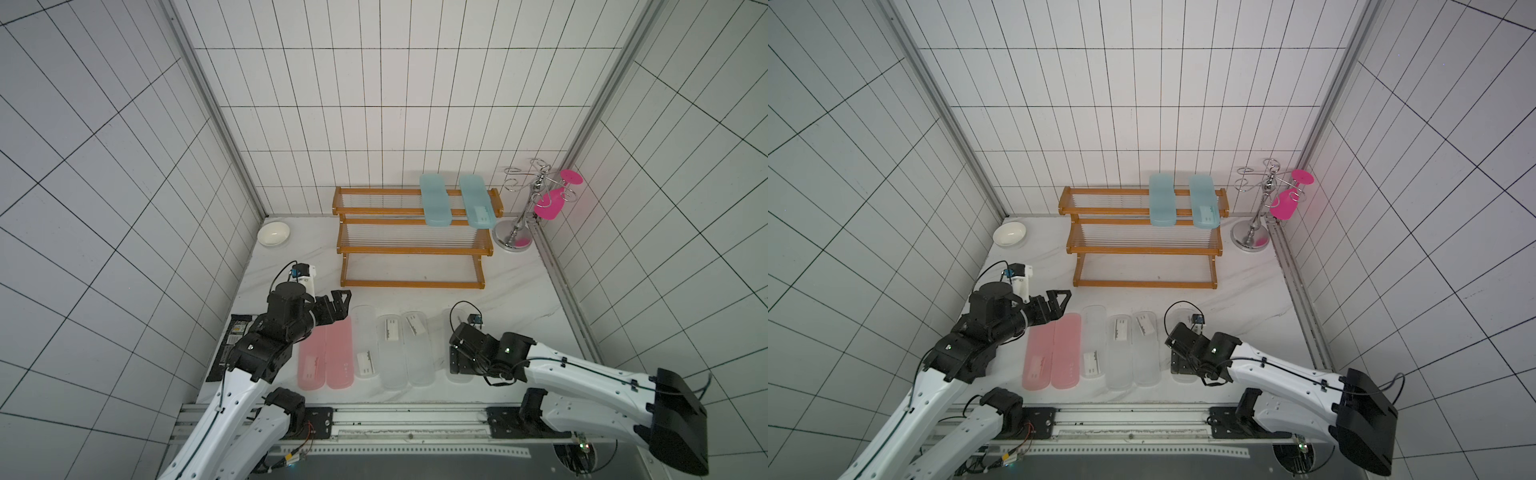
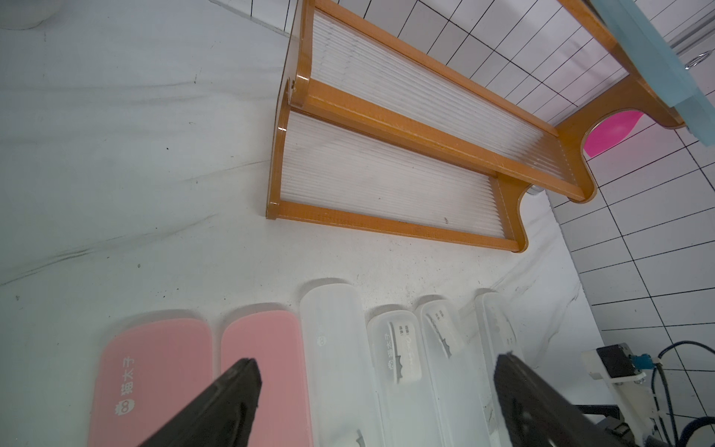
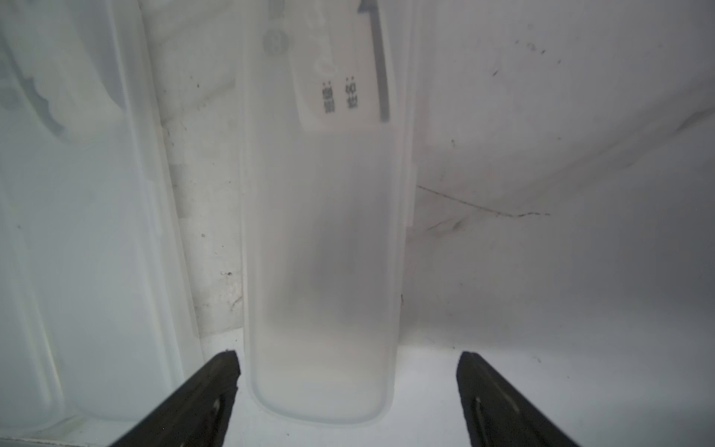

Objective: Place the pencil cases on the shelf according to color
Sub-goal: Pick up the pencil case from the center of the board.

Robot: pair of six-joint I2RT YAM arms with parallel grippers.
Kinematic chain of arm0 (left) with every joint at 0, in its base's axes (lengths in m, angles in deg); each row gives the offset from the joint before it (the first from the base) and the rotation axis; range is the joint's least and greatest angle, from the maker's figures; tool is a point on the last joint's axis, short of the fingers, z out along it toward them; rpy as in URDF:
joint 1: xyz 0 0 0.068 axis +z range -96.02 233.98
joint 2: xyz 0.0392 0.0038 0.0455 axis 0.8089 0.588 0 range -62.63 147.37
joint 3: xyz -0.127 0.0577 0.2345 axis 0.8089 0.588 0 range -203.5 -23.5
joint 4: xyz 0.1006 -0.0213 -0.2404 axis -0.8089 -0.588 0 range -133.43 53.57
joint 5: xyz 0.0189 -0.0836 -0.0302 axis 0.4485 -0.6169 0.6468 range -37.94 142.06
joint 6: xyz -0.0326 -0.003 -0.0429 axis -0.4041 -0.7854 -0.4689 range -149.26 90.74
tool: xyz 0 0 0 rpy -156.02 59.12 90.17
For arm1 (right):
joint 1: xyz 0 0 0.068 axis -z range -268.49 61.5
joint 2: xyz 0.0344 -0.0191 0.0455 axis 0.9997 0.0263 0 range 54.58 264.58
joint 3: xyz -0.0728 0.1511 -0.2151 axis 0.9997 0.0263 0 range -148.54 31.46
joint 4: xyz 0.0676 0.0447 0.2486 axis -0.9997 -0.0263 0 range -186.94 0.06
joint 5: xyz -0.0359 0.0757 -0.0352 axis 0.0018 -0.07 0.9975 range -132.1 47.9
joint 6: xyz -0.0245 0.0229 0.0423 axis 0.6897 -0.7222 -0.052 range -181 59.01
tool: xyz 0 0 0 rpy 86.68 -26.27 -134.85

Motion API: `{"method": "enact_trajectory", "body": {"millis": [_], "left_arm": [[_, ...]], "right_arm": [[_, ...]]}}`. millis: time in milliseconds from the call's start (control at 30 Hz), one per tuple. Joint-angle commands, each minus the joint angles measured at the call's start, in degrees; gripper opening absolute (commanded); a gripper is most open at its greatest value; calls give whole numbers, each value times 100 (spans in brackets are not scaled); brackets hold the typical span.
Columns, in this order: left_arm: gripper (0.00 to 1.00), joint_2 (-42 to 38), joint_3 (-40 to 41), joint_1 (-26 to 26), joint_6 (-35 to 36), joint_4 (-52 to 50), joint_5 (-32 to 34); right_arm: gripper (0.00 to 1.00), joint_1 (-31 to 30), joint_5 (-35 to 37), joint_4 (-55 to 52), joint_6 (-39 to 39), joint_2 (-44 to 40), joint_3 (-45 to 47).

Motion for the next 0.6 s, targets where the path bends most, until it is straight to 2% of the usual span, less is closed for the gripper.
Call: {"method": "enact_trajectory", "body": {"millis": [0,233,567], "left_arm": [[98,8,35,-11,21,103,-49],[98,-11,45,-11,19,104,-75],[98,-2,46,-11,21,115,-93]], "right_arm": [[92,-369,347,-111,-545,298,-151],[92,-652,472,40,-1093,775,-110],[92,-798,481,250,-1293,901,61]]}}
